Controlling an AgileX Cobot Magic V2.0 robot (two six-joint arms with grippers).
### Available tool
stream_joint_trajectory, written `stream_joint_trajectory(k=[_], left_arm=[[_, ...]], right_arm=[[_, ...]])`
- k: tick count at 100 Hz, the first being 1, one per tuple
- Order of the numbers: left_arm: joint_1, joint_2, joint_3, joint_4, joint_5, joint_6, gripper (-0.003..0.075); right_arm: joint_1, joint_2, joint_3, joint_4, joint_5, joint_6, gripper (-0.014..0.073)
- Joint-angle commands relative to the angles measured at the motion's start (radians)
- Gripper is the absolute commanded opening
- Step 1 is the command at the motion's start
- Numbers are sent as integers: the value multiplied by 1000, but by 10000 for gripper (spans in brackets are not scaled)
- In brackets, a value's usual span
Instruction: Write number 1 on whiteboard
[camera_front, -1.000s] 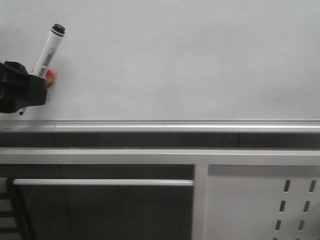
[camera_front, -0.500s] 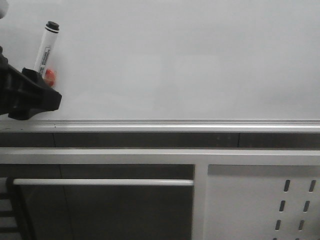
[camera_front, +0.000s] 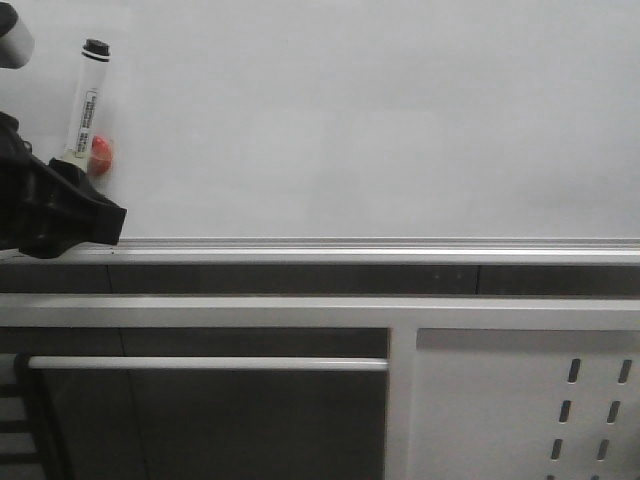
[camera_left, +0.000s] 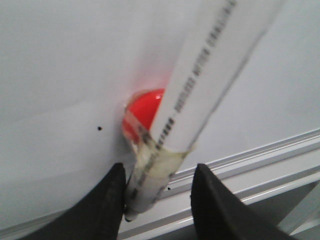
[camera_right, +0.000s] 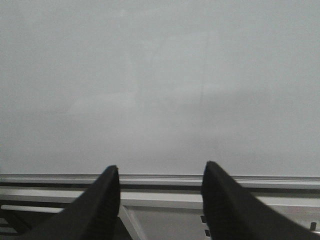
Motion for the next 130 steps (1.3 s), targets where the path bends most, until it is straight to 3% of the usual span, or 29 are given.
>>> stream_joint_trajectory(k=[1, 33, 56, 75, 87, 101, 114, 130], left_arm=[[-1, -23, -30, 13, -138, -8, 209], [-1, -25, -30, -4, -131, -8, -15], [-1, -77, -30, -4, -119, 4, -18], [-1, -164, -30, 30, -23, 34, -18], [-28, -226, -30, 169, 95, 57, -18], [-119, -290, -37, 324, 232, 57, -18], [-205, -307, -89, 373, 407, 57, -18], [-270, -307, -175, 379, 574, 57, -18]], right_arm=[[1, 19, -34, -11, -82, -9, 337], [1, 19, -34, -11, -82, -9, 337], [1, 19, -34, 6, -82, -9, 337], [8, 19, -34, 126, -82, -35, 337], [34, 21, -39, 370, -67, -262, 337], [73, 85, -69, 731, 83, -667, 337], [80, 217, -117, 859, 236, -823, 337], [80, 348, -190, 1013, 280, -1021, 338]])
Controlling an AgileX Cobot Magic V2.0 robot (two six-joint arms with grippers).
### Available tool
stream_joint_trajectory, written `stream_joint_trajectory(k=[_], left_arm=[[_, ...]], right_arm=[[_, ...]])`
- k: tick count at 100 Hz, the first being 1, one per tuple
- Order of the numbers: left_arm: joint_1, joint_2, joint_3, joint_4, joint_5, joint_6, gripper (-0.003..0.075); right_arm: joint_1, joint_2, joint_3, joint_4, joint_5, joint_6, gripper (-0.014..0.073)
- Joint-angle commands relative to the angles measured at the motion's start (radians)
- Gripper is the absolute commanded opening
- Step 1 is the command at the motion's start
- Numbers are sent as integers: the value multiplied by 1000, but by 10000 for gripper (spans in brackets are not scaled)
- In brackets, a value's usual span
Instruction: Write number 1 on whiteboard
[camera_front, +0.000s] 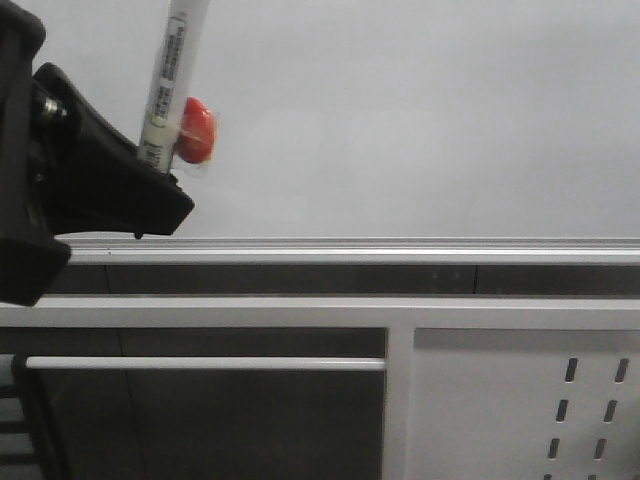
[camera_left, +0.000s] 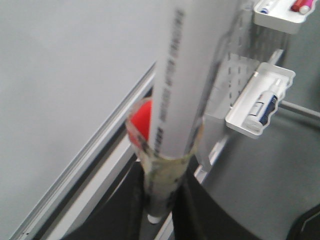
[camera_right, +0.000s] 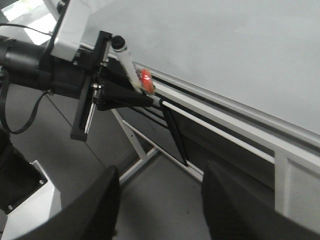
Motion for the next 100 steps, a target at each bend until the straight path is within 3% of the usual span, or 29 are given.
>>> stream_joint_trajectory(k=[1, 10, 25, 44, 80, 100], left_arm=[[-34, -23, -71, 7, 26, 0, -18], [-59, -23, -120, 15, 99, 0, -18], [-114, -23, -197, 81, 216, 0, -18], [-202, -19, -254, 174, 261, 0, -18], [-230, 8, -296, 185, 275, 0, -18], [-230, 11, -296, 185, 275, 0, -18]], right_arm=[[-2, 71, -69, 148, -9, -138, 339], [-2, 145, -103, 224, 38, -210, 350], [-2, 232, -137, 239, 65, -259, 363], [38, 283, -144, 344, 76, -385, 363], [287, 350, -146, 344, -177, -422, 363], [361, 405, -148, 360, -259, -422, 363]])
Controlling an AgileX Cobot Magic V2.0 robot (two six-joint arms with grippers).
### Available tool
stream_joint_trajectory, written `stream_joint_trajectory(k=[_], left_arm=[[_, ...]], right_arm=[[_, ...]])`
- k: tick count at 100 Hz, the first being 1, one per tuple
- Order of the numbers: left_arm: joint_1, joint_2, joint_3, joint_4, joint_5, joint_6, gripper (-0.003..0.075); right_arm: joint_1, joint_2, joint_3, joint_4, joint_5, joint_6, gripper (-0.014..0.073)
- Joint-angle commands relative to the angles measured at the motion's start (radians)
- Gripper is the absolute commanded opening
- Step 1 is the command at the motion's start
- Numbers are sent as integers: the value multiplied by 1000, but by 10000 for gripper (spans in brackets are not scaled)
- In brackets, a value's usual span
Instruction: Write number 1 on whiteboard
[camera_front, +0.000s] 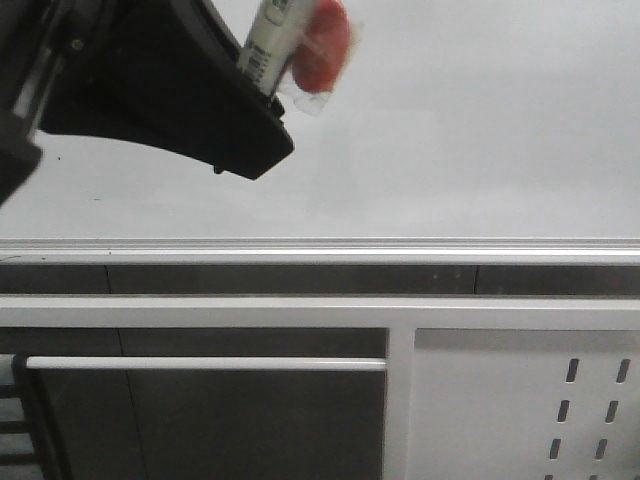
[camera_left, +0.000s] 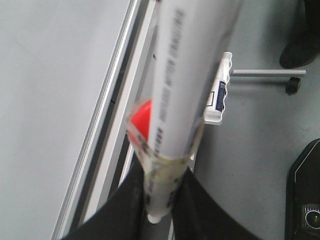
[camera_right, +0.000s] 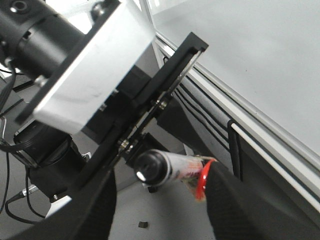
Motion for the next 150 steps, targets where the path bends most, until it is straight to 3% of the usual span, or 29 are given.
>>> stream_joint_trajectory(k=[1, 81, 98, 122, 142, 150], left_arm=[[-6, -15, -36, 0, -53, -2, -18], [-6, -15, -36, -3, -49, -2, -18], [-6, -15, -36, -3, -47, -2, -18], [-6, -15, -36, -3, -20, -2, -18], [-6, -21, -36, -16, -16, -4, -10], [-6, -38, -36, -26, -18, -4, 72]], right_arm=[[20, 16, -37, 59, -46, -15, 363], [24, 113, -80, 109, 7, -13, 330], [24, 113, -80, 111, 24, -11, 192], [24, 113, -80, 111, 46, -11, -73], [24, 113, -80, 111, 67, -11, -78], [24, 113, -80, 93, 96, -16, -78]])
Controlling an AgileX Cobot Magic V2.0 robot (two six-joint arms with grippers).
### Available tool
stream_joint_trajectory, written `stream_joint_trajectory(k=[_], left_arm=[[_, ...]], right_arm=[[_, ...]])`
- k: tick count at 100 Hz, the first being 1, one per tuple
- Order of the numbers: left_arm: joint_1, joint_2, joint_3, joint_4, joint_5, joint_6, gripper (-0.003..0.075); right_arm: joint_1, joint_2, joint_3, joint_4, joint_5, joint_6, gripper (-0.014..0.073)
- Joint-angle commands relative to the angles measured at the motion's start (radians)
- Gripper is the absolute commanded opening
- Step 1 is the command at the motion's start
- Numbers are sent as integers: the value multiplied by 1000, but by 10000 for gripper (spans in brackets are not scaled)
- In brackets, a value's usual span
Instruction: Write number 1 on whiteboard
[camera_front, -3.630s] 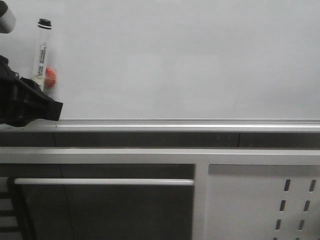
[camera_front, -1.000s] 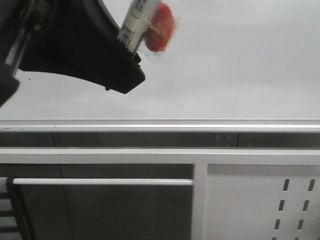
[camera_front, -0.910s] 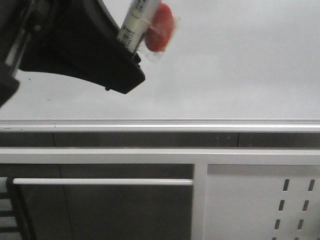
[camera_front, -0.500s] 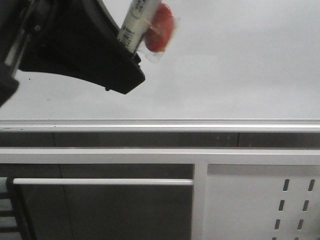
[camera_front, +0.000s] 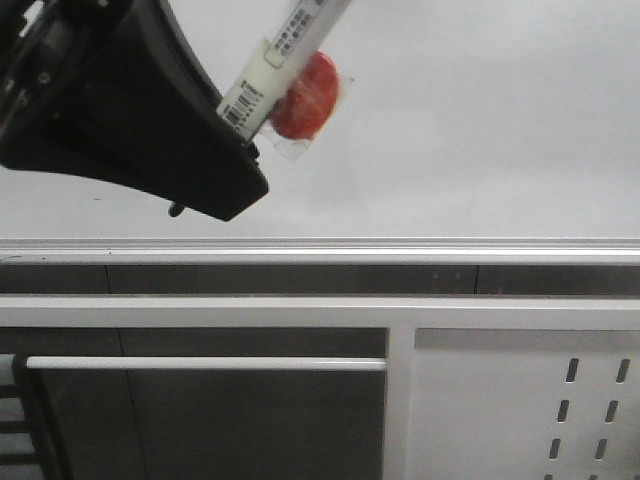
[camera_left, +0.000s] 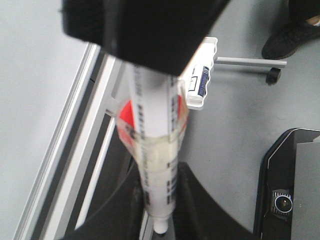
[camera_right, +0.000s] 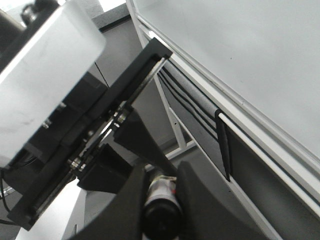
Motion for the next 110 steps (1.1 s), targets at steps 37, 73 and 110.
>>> stream_joint_trajectory(k=[37, 73, 110], left_arm=[[-6, -211, -36, -111, -91, 22, 407], [-4, -577, 42, -140, -135, -121, 70], [144, -891, 278, 133, -248, -504, -18]], right_arm=[[6, -46, -37, -149, -115, 16, -55], [17, -312, 9, -345, -143, 16, -50], [17, -564, 255, -477, -459, 16, -50]])
